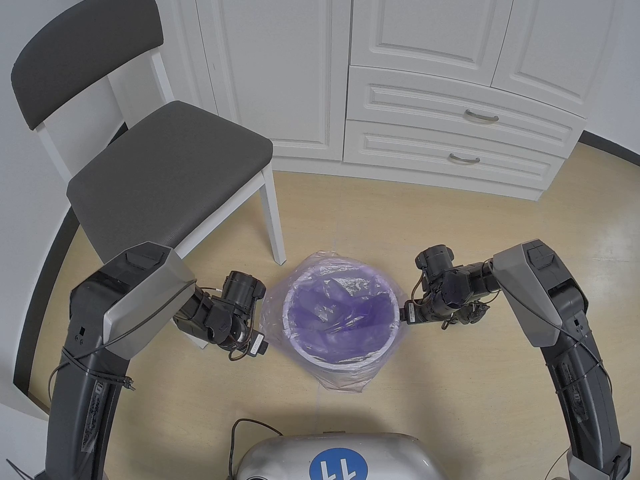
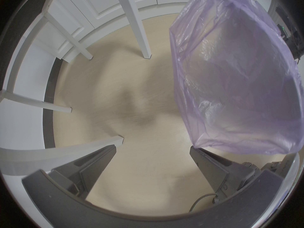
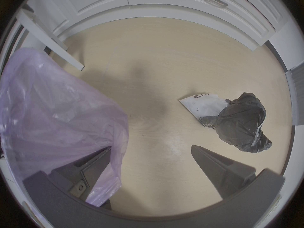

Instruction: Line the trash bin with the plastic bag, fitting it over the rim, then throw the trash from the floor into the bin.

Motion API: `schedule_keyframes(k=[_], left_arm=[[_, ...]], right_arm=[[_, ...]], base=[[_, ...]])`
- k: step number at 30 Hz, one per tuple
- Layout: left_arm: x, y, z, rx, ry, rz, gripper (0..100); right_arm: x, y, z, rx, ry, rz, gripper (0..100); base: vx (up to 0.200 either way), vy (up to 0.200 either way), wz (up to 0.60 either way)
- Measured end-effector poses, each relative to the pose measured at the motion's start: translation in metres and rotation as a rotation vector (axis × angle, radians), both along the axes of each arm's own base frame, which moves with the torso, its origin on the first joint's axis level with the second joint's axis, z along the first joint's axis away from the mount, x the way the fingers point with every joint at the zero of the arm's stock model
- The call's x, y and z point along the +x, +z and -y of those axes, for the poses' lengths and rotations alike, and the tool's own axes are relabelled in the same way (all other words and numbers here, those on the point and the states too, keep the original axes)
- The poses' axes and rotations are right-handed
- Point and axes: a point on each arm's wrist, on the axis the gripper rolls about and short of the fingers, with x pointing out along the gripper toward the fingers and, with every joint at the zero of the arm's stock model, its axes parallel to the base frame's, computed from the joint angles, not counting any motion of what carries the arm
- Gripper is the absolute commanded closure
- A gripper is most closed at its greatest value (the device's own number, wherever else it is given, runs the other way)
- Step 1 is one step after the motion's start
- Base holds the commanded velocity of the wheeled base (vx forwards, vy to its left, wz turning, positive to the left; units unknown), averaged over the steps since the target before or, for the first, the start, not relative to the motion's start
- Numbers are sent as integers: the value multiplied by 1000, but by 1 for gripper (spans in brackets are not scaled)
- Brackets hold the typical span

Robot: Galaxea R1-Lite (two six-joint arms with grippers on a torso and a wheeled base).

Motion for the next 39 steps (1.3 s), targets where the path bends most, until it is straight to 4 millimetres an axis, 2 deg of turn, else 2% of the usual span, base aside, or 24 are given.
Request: schedule_keyframes(k=[7, 12, 16, 20, 25, 30, 34, 39], left_arm=[[-11, 9, -6, -28, 3, 49, 0], [-34, 16, -13, -54, -6, 114, 0], [-49, 29, -16, -85, -11, 192, 0], [-54, 38, -18, -105, -8, 233, 0], [-36, 49, -11, -152, 11, 315, 0], [-6, 51, -1, -205, 33, 393, 0], [15, 44, 7, -232, 48, 431, 0], [31, 29, 13, -235, 55, 431, 0]], right_arm=[[1, 9, 2, 32, -23, 21, 0], [0, 25, 4, 59, -28, 75, 0], [0, 35, 1, 89, -33, 134, 0], [3, 40, -1, 127, -51, 185, 0], [7, 38, -4, 165, -69, 227, 0], [10, 30, -7, 190, -78, 235, 0], [16, 25, -12, 228, -102, 250, 0], [22, 16, -17, 244, -112, 256, 0]], base=[[0, 0, 0], [0, 0, 0], [0, 0, 0], [0, 0, 0], [0, 0, 0], [0, 0, 0], [0, 0, 0], [0, 0, 0]])
